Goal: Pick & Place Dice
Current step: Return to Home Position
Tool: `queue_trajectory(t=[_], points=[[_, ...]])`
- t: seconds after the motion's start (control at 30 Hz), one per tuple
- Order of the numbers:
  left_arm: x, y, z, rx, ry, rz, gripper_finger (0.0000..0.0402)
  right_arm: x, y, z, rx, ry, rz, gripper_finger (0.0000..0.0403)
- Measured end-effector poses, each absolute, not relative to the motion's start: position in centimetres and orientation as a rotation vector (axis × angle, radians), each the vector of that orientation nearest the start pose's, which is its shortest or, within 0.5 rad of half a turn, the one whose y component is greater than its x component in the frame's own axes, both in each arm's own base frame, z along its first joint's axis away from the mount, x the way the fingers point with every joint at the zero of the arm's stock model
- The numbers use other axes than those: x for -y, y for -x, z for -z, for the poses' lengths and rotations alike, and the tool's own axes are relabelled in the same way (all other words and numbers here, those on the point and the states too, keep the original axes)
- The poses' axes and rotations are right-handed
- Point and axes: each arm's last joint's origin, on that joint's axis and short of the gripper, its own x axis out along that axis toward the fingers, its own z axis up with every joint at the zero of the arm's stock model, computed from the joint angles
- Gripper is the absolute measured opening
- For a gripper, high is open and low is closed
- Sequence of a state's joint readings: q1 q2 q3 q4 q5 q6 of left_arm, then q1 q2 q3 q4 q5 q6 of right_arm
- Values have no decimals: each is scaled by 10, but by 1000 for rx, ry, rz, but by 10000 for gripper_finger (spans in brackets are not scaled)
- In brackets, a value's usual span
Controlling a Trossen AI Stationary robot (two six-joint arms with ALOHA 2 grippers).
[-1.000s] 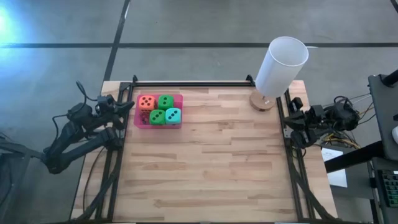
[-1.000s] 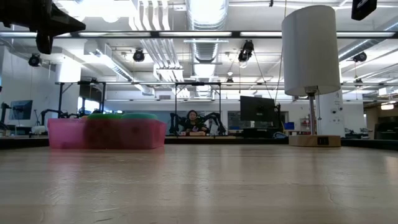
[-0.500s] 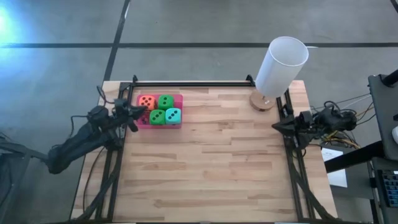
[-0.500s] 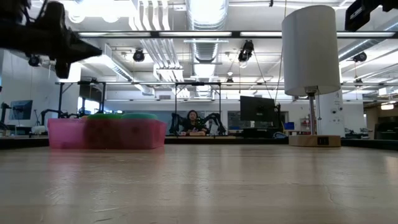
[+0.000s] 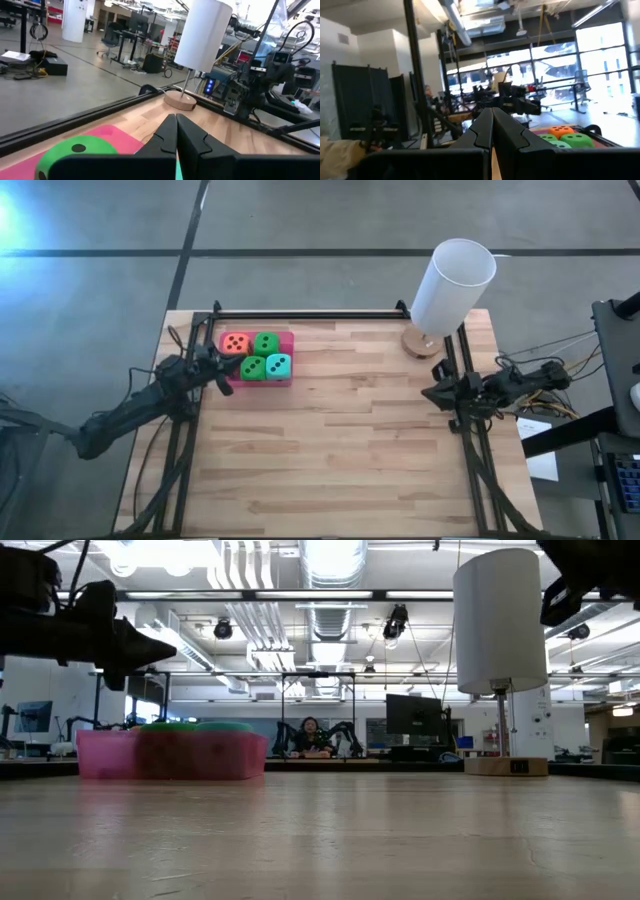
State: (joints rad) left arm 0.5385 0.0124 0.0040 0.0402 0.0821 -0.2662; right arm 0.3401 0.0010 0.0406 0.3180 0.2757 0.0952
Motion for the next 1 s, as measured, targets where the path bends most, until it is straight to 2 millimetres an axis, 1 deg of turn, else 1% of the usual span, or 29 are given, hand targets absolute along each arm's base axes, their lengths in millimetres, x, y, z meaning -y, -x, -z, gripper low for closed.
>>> queue_trajectory(t=[0.07,0.13,0.37,0.53,0.7,0.8,1.0], points=[[-48,-85,-167,85,248,-451,2,-22,-88,-199,335,-206,-59,8],[-48,-85,-167,81,246,-453,2,-22,-89,-197,311,-203,-41,8],[-49,-86,-166,77,247,-458,3,-22,-89,-195,298,-116,-24,8],[-49,-86,-166,75,240,-458,6,-23,-91,-188,224,26,-11,8],[-48,-86,-166,56,160,-450,6,-23,-93,-179,129,193,-7,8],[-48,-86,-167,46,106,-425,6,-23,-93,-176,102,206,-11,8],[-46,-87,-168,42,31,-347,6,-23,-93,-176,103,154,-14,8]])
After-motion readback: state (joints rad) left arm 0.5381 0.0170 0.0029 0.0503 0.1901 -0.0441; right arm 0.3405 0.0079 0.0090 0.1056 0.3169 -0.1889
